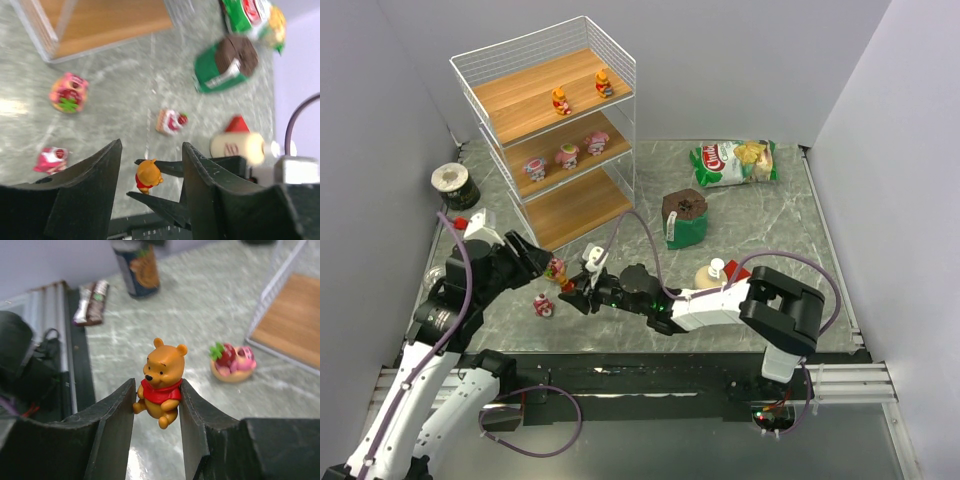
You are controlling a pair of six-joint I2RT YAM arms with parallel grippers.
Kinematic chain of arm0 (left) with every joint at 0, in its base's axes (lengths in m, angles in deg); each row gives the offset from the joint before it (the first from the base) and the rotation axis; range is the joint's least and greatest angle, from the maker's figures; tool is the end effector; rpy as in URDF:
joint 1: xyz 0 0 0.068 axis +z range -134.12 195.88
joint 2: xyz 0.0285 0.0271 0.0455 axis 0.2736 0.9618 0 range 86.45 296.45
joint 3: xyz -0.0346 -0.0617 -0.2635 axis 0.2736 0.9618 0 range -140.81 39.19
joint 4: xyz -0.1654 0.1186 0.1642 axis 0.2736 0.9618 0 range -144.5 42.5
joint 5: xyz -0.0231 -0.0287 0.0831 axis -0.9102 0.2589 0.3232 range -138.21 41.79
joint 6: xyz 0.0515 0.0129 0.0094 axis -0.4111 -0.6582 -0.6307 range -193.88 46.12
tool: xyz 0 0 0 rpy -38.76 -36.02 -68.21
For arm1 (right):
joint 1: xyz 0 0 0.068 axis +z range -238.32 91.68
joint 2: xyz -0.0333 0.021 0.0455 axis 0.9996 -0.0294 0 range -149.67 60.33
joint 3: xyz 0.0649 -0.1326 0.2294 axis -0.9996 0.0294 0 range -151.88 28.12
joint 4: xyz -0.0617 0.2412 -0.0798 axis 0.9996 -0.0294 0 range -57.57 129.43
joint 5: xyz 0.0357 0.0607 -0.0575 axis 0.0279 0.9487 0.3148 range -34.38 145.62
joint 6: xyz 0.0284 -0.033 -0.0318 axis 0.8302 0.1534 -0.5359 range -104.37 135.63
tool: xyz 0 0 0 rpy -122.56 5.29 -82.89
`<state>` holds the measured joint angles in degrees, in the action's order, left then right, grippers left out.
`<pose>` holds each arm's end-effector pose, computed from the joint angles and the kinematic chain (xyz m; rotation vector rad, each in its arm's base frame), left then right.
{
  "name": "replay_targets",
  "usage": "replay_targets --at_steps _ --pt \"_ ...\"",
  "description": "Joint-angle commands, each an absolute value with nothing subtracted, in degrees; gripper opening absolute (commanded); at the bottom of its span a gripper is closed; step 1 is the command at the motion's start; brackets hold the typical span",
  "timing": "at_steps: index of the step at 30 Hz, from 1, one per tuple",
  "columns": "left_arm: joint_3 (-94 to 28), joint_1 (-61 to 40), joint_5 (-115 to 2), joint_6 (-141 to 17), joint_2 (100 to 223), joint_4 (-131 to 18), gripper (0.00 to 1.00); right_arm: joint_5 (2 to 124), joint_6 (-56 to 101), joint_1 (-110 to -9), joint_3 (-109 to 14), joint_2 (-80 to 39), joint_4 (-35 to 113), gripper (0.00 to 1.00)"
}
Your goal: Place and organize the plastic toys onto the shelf
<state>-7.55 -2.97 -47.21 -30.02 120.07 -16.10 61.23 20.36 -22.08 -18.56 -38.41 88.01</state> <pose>0.1178 -0.0397 0.3269 -0.4612 2.0264 -0.6698 0.1449 0.3376 0.2114 -0.9539 1.4473 1.0148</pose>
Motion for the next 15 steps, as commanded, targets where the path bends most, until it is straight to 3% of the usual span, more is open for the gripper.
replay_targets --at_steps 1,5,10,15 --pt "-6.43 -3.02 -58.83 -33.88 120.99 -19.95 0.55 65.29 18.44 -21.87 -17.5 -33.89 99.98 0.0" --pt "-5.28 -3.11 -63.4 -35.12 121.78 -19.69 0.52 65.64 18.09 -21.87 -17.41 -32.84 100.25 0.0" --pt "-4.49 -3.11 -64.29 -35.47 122.04 -18.55 0.36 64.67 17.57 -21.96 -17.15 -32.04 100.52 0.0" --pt "-4.75 -3.11 -64.12 -35.55 121.43 -18.72 0.27 64.06 17.04 -21.96 -16.97 -31.69 100.43 0.0"
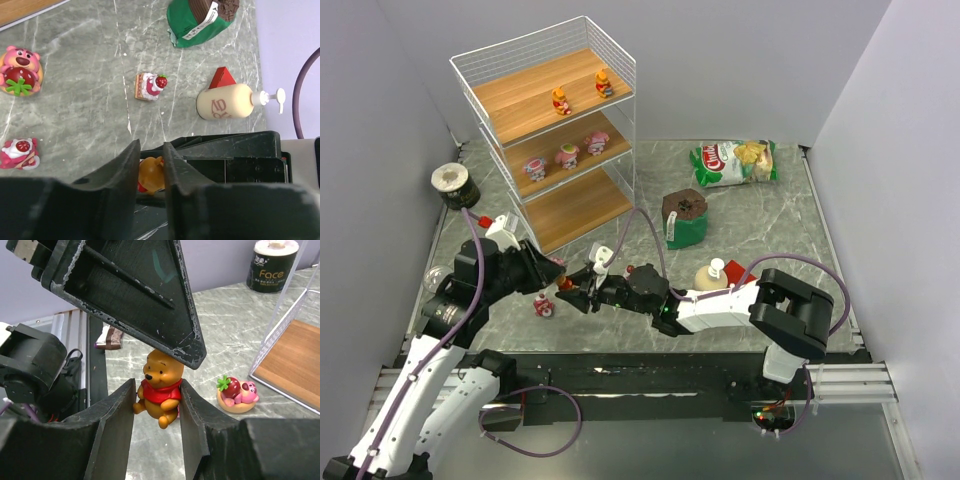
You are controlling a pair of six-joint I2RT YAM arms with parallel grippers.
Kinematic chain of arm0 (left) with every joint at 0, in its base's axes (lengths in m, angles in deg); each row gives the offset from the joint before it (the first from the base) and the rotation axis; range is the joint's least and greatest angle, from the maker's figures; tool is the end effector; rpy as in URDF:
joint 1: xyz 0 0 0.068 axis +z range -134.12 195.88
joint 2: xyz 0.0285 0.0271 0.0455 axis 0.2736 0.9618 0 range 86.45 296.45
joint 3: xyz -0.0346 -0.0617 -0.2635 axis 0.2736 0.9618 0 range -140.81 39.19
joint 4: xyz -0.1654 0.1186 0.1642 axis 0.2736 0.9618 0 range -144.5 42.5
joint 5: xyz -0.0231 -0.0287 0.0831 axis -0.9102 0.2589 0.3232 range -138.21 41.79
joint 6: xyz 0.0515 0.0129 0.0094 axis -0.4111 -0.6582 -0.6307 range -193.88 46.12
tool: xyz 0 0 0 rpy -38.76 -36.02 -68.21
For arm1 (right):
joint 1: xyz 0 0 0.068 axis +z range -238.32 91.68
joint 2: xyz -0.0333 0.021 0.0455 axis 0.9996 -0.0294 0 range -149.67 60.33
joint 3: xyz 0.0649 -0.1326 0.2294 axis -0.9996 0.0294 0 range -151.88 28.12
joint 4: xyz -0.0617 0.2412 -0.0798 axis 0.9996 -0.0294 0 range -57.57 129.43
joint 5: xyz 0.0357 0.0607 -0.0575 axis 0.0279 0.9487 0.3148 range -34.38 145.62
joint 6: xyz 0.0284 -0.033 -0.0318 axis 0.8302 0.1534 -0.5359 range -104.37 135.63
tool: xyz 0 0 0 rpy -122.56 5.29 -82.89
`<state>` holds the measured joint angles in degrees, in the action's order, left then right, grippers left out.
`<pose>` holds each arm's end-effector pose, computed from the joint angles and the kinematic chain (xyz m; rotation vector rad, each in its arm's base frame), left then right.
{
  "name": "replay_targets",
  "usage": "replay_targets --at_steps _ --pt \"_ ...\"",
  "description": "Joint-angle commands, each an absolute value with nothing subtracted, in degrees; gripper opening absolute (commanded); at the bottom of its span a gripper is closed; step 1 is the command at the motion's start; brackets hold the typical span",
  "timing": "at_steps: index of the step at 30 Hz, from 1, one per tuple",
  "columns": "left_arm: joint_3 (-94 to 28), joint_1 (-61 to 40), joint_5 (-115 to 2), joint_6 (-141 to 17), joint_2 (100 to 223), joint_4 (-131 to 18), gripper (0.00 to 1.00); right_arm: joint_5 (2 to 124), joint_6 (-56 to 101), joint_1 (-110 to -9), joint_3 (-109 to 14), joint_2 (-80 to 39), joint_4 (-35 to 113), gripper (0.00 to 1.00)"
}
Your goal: Place and organize the plastic toys onto the shelf
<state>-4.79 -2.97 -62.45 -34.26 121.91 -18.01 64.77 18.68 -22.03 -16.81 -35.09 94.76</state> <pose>0.1242 -0.0518 0.3114 -0.2294 2.1509 -0.8686 0.1380 0.3281 0.2346 -0.9461 1.2743 1.0828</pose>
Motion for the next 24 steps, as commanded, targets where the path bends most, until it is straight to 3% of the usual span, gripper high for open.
replay_targets --at_steps 1,6,18,22,24 --pt "-4.75 -3.11 -64.29 -35.64 121.43 -18.72 0.25 64.15 16.95 -21.87 -16.97 -31.69 100.43 0.0" --pt "-3.79 -3.11 -66.31 -35.82 121.95 -19.78 0.02 63.71 17.04 -21.96 -17.67 -31.52 99.29 0.0" --pt "-4.4 -3.11 -66.4 -36.43 122.04 -19.86 0.01 62.21 18.0 -21.96 -20.31 -31.51 95.6 0.04" --pt "-4.66 -3.02 -66.84 -36.79 122.22 -19.78 0.01 61.95 18.44 -21.87 -21.45 -31.43 93.5 0.2" --pt "-4.93 -3.11 -66.58 -36.79 122.31 -19.6 0.01 61.86 18.97 -21.96 -22.68 -31.43 92.09 0.38"
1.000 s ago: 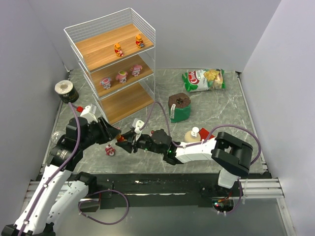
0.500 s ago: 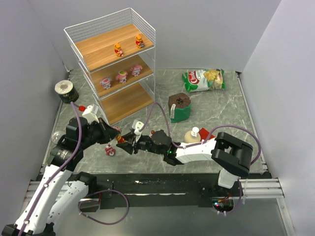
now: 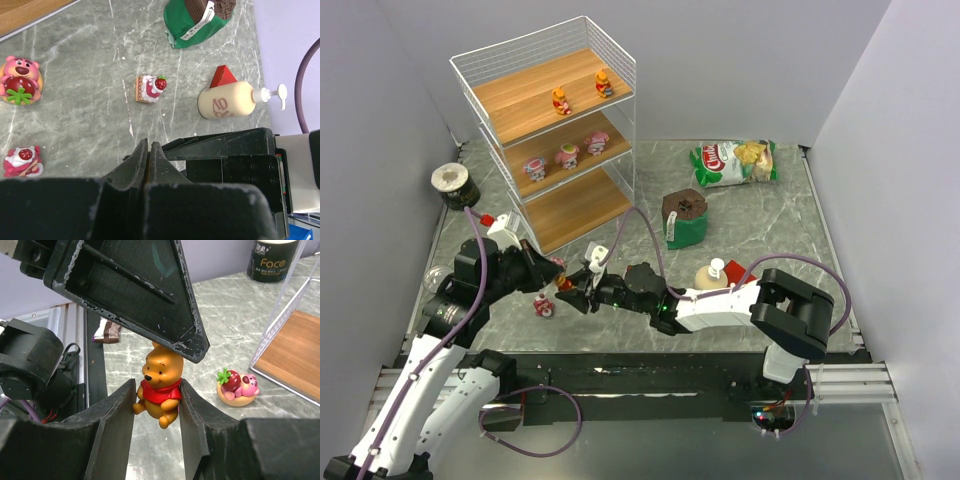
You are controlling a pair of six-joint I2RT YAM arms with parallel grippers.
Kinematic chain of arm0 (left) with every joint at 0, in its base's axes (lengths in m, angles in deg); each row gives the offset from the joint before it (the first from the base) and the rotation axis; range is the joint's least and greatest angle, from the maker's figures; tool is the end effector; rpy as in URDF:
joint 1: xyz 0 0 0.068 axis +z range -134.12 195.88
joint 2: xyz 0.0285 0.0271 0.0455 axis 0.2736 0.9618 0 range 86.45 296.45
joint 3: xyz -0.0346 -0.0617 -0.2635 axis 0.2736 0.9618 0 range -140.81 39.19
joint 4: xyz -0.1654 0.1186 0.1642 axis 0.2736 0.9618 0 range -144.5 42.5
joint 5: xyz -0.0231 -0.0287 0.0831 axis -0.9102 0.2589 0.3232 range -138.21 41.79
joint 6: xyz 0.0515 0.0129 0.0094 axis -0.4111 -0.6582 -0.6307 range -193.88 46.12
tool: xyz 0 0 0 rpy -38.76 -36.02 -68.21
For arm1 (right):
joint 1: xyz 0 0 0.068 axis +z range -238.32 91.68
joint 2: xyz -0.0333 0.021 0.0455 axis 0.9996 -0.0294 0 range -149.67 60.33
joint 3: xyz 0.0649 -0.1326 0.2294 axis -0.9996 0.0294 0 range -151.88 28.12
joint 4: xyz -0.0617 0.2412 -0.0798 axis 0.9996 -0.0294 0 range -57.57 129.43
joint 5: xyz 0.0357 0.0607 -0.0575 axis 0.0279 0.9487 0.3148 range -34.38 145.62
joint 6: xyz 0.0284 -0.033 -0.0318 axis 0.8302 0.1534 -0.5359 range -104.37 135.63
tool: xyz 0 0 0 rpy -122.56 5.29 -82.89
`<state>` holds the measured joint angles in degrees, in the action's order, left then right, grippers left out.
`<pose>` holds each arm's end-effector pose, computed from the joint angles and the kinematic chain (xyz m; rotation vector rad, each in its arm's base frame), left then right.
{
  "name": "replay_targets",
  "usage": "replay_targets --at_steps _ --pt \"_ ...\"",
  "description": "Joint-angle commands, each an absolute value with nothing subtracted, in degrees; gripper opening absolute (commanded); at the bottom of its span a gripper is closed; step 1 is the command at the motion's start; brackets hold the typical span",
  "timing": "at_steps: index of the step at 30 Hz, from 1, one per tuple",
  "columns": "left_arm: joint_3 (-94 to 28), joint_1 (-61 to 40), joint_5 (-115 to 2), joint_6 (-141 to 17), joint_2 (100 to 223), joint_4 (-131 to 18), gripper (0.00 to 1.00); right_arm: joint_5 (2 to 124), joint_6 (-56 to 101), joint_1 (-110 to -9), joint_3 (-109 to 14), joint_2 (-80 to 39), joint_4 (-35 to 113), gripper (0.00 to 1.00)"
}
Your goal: Place and organize the plastic toys onto the shelf
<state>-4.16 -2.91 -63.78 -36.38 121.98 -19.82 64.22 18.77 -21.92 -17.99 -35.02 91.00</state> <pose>0.1260 -0.0531 0.3108 -0.1698 2.1332 -0.8753 0.1390 0.3312 0.2343 -0.9616 1.3186 1.0668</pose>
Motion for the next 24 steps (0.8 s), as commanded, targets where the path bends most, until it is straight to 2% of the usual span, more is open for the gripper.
replay_targets --at_steps 1,2,3,7,9,15,24 --pt "-4.93 -3.11 -66.4 -36.79 122.39 -19.52 0.01 61.69 18.89 -21.87 -23.03 -31.51 91.56 0.43" --pt "-5.02 -3.02 -65.62 -36.61 122.39 -19.43 0.01 61.69 19.06 -21.96 -23.3 -31.6 90.6 0.51" --pt "-5.02 -3.11 -65.35 -36.52 122.48 -19.34 0.01 61.51 19.15 -21.96 -24.08 -31.69 90.06 0.54" --pt "-5.02 -3.11 -64.29 -36.43 123.27 -19.34 0.01 60.37 18.97 -21.96 -25.85 -32.3 87.69 0.61" --pt "-4.93 -3.11 -64.2 -36.43 123.45 -19.25 0.01 60.28 18.88 -21.96 -26.63 -32.39 86.63 0.62" --pt "-5.28 -3.02 -63.76 -36.61 123.62 -18.99 0.01 62.12 19.15 -21.96 -27.61 -32.83 83.91 0.54" --pt "-6.33 -3.11 -63.77 -40.56 123.71 -16.97 0.01 69.49 16.51 -21.96 -32.86 -32.04 70.21 0.64"
